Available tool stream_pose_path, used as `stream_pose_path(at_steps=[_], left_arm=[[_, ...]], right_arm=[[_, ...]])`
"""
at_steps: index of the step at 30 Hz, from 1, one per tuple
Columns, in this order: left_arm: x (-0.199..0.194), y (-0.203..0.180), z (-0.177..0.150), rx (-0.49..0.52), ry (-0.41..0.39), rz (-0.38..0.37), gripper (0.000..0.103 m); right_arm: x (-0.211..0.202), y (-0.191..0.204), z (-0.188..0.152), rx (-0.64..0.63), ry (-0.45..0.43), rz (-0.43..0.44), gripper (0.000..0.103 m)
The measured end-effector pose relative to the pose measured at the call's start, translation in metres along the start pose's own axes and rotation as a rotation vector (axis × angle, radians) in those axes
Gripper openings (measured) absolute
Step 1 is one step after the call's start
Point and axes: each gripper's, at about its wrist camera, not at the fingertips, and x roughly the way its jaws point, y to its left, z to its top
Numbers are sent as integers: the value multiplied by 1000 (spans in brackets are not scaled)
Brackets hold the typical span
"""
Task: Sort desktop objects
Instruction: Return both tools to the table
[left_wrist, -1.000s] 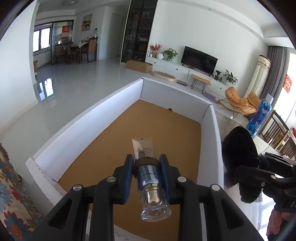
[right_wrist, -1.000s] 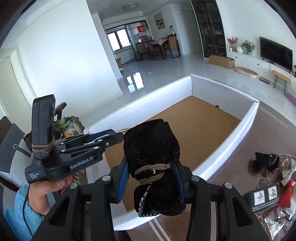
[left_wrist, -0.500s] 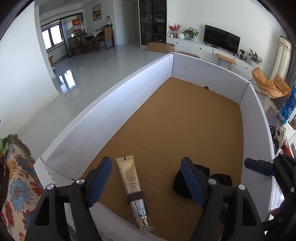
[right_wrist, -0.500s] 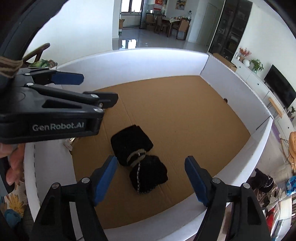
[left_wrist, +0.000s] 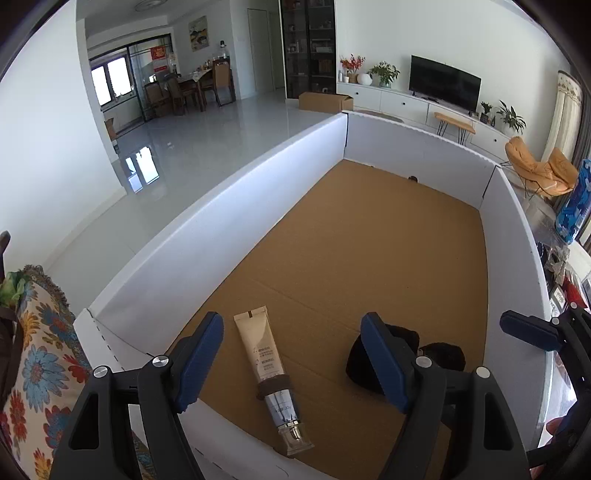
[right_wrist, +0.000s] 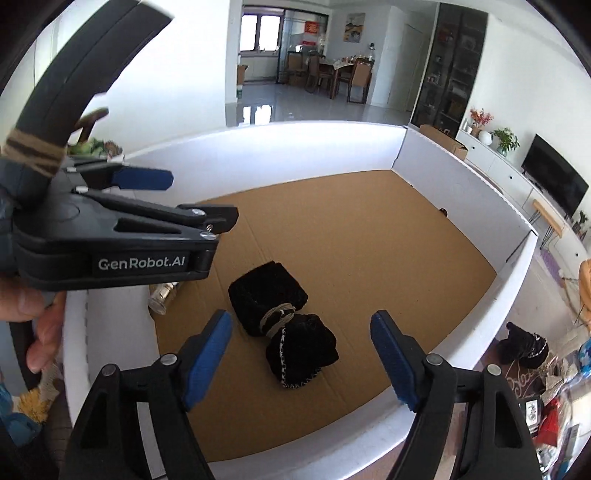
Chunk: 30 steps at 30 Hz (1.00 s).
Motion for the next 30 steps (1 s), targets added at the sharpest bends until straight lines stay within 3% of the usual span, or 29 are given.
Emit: stream_pose_path(at_steps=[3, 4, 6, 12, 21, 25, 30], left_arm=[[-25, 4, 4, -36, -81, -3, 77], [-33, 4, 6, -40, -100, -3, 82], [-48, 0, 9, -41, -140, -12, 92], [-93, -41, 10, 1, -216, -102, 94], [-157, -182, -18, 240, -267, -332, 95], [-159, -248, -43, 345, -219, -431, 95], [-122, -318, -94, 440, -82, -476, 95]], right_arm=[[-29, -9, -1, 51, -101, 14, 99], [-40, -14, -4, 57, -125, 14, 102], [-61, -24, -15, 69, -161, -2, 103], [-114, -91, -84, 250, -215, -88, 103], [-171, -239, -248, 593, -65, -382, 103], [-190, -280, -309, 704, 34, -478, 103], [-196, -303, -363, 809, 106, -494, 103]])
